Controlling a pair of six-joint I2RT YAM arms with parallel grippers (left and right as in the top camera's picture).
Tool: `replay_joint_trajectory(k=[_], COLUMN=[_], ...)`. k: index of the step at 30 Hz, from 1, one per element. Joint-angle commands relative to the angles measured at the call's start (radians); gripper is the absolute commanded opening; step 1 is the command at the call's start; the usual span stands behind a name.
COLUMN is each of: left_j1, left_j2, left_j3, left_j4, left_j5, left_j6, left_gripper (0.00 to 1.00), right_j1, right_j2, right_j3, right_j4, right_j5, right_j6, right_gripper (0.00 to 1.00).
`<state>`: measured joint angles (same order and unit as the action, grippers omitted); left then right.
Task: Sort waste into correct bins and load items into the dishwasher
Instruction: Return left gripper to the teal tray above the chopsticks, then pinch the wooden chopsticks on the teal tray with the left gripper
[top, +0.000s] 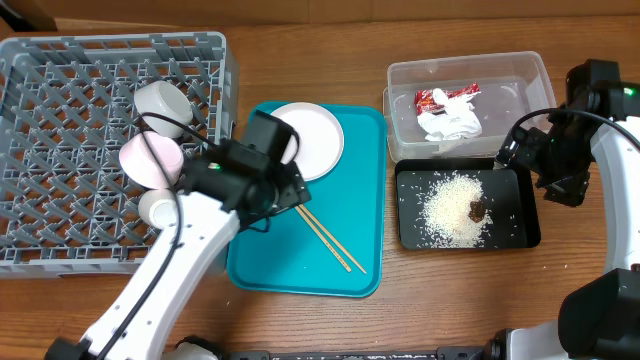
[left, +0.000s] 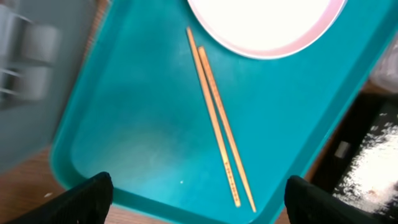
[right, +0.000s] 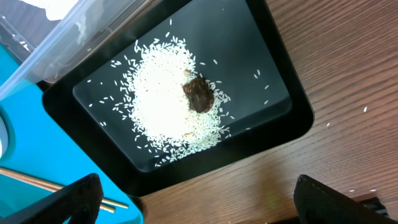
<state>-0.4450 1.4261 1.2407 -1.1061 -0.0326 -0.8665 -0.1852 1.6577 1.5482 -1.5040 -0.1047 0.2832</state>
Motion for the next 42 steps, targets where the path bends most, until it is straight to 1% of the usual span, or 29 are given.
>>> replay_joint_trajectory(k=[1,4,6,10,13,17,19,21,23,25,27,29,33,36,37,38,40,42], left_j1=[-0.037,-0.053,-0.06,-0.062,-0.062,-0.062,-0.062,-0.051,-0.043,-0.035,-0.021,-0.005,0.076,0.144,0.151,0.158,0.159,0.159], left_j2=[0.101,0.224,0.317,0.451,0.498,0.517,0.517,0.517,0.517,0.517,0.517,0.517,0.517,0.517,0.516,0.515,0.513,0.491], left_j3=[-0.09,-0.096,-0.096,-0.096,-0.096,-0.096,-0.096,-0.096,-0.096,-0.096,-0.096,-0.095,-0.095,-0.095,-0.095,-0.095,-0.092,-0.09], left_j4=[0.119,0.14,0.139,0.14,0.14,0.134,0.131,0.132,0.136,0.147,0.169,0.18,0.204,0.198,0.201,0.22,0.248,0.247], left_j5=[0.061,0.14,0.175,0.264,0.265,0.235,0.232,0.208,0.192,0.161,0.155,0.152,0.126,0.165,0.177,0.219,0.265,0.267], left_j6=[-0.064,-0.1,-0.145,-0.171,-0.17,-0.169,-0.169,-0.169,-0.169,-0.169,-0.167,-0.166,-0.161,-0.117,-0.094,-0.025,0.071,0.111], left_gripper=[0.89,0.89,0.89,0.88,0.88,0.88,0.85,0.78,0.69,0.59,0.57,0.58,0.59,0.59,0.61,0.62,0.62,0.63], right_j1=[0.0,0.0,0.0,0.0,0.0,0.0,0.0,0.0,0.0,0.0,0.0,0.0,0.0,0.0,0.0,0.0,0.0,0.0], right_j2=[-0.032,-0.032,-0.032,-0.032,-0.032,-0.032,-0.032,-0.032,-0.032,-0.032,-0.032,-0.032,-0.032,-0.032,-0.032,-0.032,-0.032,-0.032], right_j3=[0.011,0.011,0.011,0.011,0.011,0.011,0.011,0.011,0.011,0.011,0.011,0.011,0.011,0.011,0.011,0.011,0.011,0.011], right_j4=[0.002,0.002,0.002,0.002,0.002,0.002,0.002,0.002,0.002,0.002,0.002,0.002,0.002,0.002,0.002,0.003,0.003,0.003], right_j5=[-0.001,-0.001,-0.001,-0.001,-0.001,-0.001,-0.001,-0.001,-0.001,-0.001,-0.001,-0.001,-0.001,-0.001,-0.001,-0.001,-0.001,-0.001], right_j6=[-0.003,-0.003,-0.003,-0.003,-0.003,-0.003,-0.003,-0.003,-0.003,-0.003,-0.003,-0.003,-0.003,-0.003,-0.003,-0.003,-0.003,-0.003], right_gripper=[1.0,1.0,1.0,1.0,1.0,1.0,1.0,1.0,1.0,1.0,1.0,1.0,1.0,1.0,1.0,1.0,1.0,1.0])
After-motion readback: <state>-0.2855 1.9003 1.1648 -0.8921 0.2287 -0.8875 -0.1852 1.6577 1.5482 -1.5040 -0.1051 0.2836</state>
